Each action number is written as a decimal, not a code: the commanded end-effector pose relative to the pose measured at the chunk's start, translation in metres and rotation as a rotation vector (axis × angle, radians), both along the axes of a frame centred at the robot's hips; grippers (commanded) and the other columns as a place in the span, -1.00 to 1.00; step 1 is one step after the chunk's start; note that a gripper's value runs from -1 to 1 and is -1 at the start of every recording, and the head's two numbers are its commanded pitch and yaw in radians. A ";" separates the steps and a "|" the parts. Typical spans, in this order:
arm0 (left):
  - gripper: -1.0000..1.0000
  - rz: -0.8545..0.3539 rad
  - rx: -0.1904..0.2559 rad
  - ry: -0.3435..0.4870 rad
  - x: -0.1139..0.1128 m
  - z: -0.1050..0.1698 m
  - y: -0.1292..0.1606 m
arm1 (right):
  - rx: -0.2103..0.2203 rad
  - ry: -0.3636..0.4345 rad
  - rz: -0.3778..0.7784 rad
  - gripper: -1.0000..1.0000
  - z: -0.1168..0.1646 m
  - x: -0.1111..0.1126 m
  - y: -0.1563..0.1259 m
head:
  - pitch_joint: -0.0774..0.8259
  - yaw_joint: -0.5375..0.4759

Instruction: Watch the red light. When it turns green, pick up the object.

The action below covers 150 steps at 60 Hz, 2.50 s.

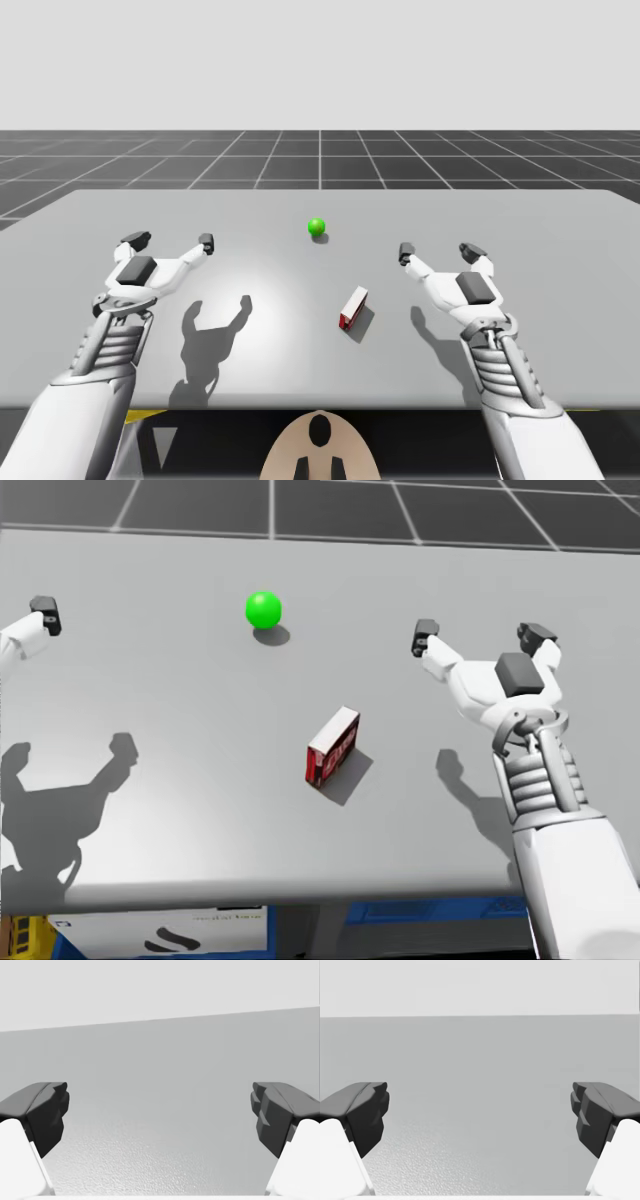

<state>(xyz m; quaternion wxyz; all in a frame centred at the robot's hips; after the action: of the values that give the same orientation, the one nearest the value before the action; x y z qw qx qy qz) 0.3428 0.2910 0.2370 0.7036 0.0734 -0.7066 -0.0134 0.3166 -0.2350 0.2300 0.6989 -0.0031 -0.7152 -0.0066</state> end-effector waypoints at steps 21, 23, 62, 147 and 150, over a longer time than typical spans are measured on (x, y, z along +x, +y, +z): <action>-1.00 0.002 0.000 -0.002 -0.002 0.002 0.000 | 0.026 0.003 0.086 -1.00 0.008 -0.019 0.021 | 0.73 -0.17; -1.00 0.003 0.000 -0.001 -0.002 0.002 0.000 | 0.021 0.016 0.148 -1.00 0.011 -0.030 0.023 | 0.73 -0.18; -1.00 0.007 0.008 0.008 -0.001 0.000 0.000 | -0.112 -0.069 0.752 -1.00 -0.027 -0.148 0.055 | 0.76 -0.16; -1.00 0.008 0.015 0.013 0.001 -0.002 -0.001 | -0.015 0.171 0.696 -0.79 -0.095 -0.037 0.087 | 0.79 -0.19; -1.00 0.008 0.016 0.013 0.001 -0.002 -0.001 | -0.004 0.165 0.674 0.56 -0.095 -0.039 0.088 | 0.79 -0.19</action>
<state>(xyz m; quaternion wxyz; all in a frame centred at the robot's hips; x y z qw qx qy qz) 0.3435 0.2908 0.2353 0.7073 0.0814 -0.7021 -0.0154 0.2823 -0.1573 0.1389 0.7117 0.2130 -0.6228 0.2454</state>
